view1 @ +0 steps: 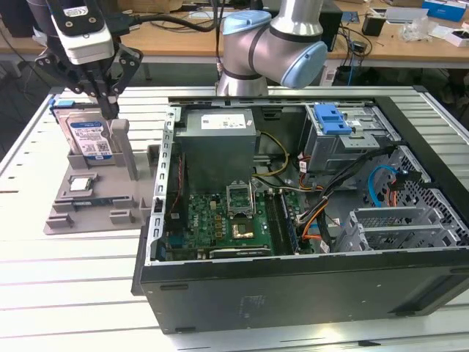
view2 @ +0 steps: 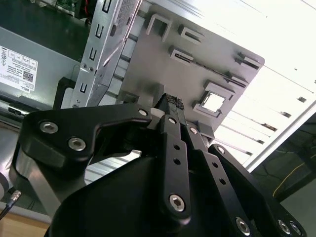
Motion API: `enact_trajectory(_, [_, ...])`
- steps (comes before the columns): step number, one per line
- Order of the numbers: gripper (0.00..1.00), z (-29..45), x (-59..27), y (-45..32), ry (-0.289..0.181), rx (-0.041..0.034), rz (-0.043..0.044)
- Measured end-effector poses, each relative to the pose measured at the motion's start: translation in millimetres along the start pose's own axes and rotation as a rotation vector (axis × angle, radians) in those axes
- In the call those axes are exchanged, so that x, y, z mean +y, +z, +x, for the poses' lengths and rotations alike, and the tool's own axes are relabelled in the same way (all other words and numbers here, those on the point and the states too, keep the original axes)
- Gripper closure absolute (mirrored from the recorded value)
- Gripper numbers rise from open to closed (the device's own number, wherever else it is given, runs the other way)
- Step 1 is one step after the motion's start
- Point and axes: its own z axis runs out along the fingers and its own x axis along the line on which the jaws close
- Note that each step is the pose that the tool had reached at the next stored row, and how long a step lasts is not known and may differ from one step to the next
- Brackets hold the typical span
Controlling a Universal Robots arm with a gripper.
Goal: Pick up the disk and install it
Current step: 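Reach for the disk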
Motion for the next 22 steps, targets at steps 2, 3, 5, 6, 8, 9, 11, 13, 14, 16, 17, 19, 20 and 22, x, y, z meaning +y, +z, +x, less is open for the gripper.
enact_trajectory(2, [0.89, 2.5, -0.2, -0.1, 0.000, 0.0000, 0.0001])
enact_trajectory(3, [0.89, 4.8, -0.3, -0.2, 0.000, 0.0001, 0.0000])
enact_trajectory(5, [0.89, 9.0, -0.6, -0.2, 0.000, 0.0000, -0.0001])
enact_trajectory(6, [0.89, 10.2, -0.8, -0.3, 0.000, 0.0001, 0.0000])
enact_trajectory(8, [0.89, 12.6, -0.9, -0.4, 0.000, 0.0000, 0.0000])
enact_trajectory(9, [0.89, 14.2, -1.0, -0.4, 0.000, 0.0000, 0.0000])
enact_trajectory(11, [0.89, 17.6, -1.3, -0.5, 0.000, 0.0000, 0.0000])
enact_trajectory(13, [0.89, 20.1, -1.5, -0.5, 0.000, 0.0000, 0.0000])
enact_trajectory(14, [0.89, 22.2, -1.6, -0.6, 0.000, 0.0000, 0.0000])
enact_trajectory(16, [0.89, 25.6, -1.9, -0.7, 0.000, 0.0000, 0.0000])
enact_trajectory(17, [0.89, 26.6, -2.0, -0.8, 0.000, 0.0001, 0.0001])
enact_trajectory(19, [0.89, 28.6, -2.1, -0.8, 0.000, 0.0000, 0.0000])
enact_trajectory(20, [0.89, 29.9, -2.2, -0.8, 0.000, 0.0001, 0.0000])
enact_trajectory(22, [0.89, 32.2, -2.4, -0.9, 0.000, 0.0000, 0.0000])
